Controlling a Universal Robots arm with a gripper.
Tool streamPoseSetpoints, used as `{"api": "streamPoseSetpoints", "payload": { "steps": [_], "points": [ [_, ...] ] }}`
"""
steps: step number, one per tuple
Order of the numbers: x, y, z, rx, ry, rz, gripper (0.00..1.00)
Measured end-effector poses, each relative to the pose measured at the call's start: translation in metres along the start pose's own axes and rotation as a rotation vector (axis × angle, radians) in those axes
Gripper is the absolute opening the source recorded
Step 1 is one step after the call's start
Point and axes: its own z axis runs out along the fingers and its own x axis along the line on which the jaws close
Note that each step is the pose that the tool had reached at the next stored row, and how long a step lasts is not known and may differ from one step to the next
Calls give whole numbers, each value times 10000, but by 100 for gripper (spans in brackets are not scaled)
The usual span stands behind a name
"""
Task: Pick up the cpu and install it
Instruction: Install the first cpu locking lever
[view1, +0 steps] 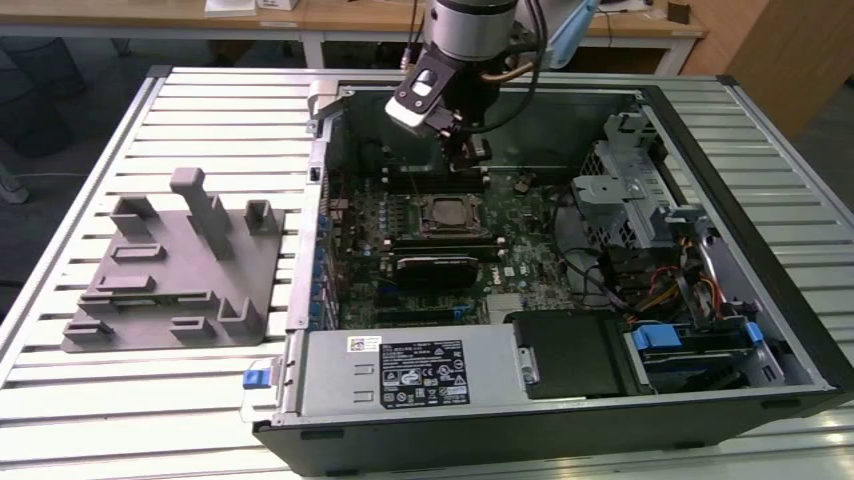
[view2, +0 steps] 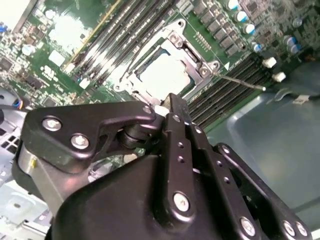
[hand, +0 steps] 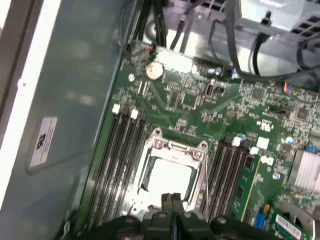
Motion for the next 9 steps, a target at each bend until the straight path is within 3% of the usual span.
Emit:
{"api": "streamPoseSetpoints", "payload": {
  "steps": [9],
  "points": [
    [0,-1,3,3,-20,-1615,11]
  ]
}}
